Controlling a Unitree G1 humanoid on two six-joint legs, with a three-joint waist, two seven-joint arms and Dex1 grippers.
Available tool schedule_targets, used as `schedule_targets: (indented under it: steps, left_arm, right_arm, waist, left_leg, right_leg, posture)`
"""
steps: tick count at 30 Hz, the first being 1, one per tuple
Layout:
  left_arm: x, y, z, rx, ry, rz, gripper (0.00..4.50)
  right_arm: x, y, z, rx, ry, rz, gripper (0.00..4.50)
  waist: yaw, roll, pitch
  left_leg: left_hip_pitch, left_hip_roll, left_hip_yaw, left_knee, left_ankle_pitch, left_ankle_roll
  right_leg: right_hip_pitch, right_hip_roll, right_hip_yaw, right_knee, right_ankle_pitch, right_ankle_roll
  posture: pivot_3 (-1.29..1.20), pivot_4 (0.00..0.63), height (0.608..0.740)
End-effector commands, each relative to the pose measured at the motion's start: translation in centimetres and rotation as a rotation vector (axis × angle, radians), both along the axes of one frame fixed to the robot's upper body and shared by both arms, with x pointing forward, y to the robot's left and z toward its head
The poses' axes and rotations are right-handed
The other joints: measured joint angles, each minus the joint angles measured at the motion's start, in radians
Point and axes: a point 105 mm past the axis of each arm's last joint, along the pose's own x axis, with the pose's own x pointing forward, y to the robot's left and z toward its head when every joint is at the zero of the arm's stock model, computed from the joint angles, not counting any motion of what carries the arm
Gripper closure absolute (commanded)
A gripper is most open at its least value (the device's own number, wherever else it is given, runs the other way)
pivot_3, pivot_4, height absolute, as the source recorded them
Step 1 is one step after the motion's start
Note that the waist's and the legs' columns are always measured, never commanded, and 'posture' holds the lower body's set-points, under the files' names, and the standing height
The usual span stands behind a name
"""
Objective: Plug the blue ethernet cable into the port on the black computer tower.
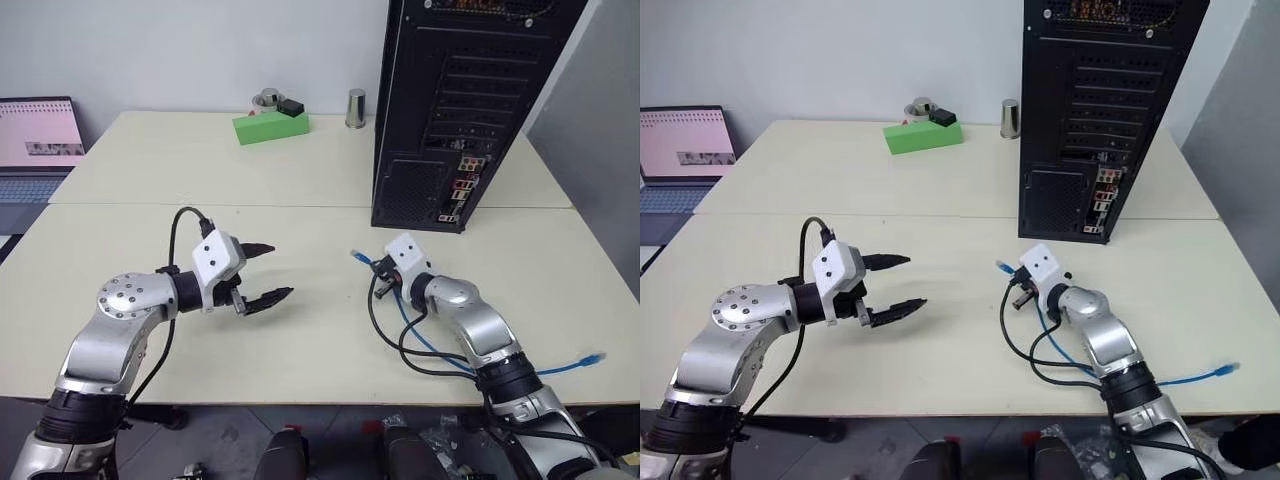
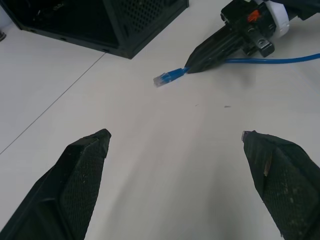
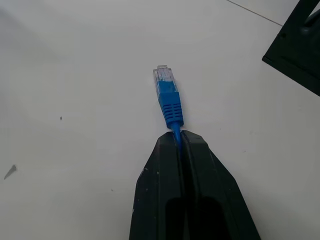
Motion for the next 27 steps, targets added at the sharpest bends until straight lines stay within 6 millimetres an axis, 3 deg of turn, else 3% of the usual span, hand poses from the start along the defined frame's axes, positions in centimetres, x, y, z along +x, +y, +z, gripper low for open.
schedule_targets:
  steps: [1, 10, 22, 27]
  left_arm:
    - [0.6, -0.8, 0.5, -0.024, -0.014, -0.048, 0.00]
    - [2.0, -3.1, -0.8, 0.007, 0.028, -0.177, 0.00]
    - [2.2, -5.1, -0.9, -0.013, 0.077, -0.294, 0.00]
    - [1.7, -5.5, -1.3, -0.004, 0.107, -0.344, 0.87]
  right_arm:
    - [-0.5, 1.3, 3.3, 0.038, -0.049, 0.139, 4.46]
    - [-4.2, 3.5, 6.1, -0.003, -0.016, 0.484, 4.46]
    - [-5.9, 4.1, 6.1, -0.074, -0.007, 0.610, 4.46]
    - [-5.9, 4.5, 6.0, -0.107, -0.030, 0.628, 4.50]
  waist:
    - [0.000, 0.000, 0.000]
    - [-0.001, 0.000, 0.000]
    - [-0.005, 0.000, 0.000]
    - [-0.006, 0.000, 0.000]
  left_leg:
    - [0.000, 0.000, 0.000, 0.000, 0.000, 0.000]
    - [0.000, 0.000, -0.001, 0.000, 0.000, 0.000]
    - [-0.001, 0.000, -0.001, 0.000, 0.000, 0.000]
    - [-0.001, 0.000, -0.001, 0.000, 0.000, 0.000]
  right_leg:
    - [0.000, 0.000, 0.000, 0.000, 0.000, 0.000]
    - [0.000, 0.000, -0.001, 0.000, 0.000, 0.000]
    - [0.000, 0.000, -0.002, 0.000, 0.000, 0.000]
    - [0.000, 0.000, -0.002, 0.000, 0.000, 0.000]
  posture:
    - [0.00, 0.150, 0.740]
    - [0.00, 0.150, 0.740]
    - [0.00, 0.150, 0.740]
    - [0.00, 0.150, 0.740]
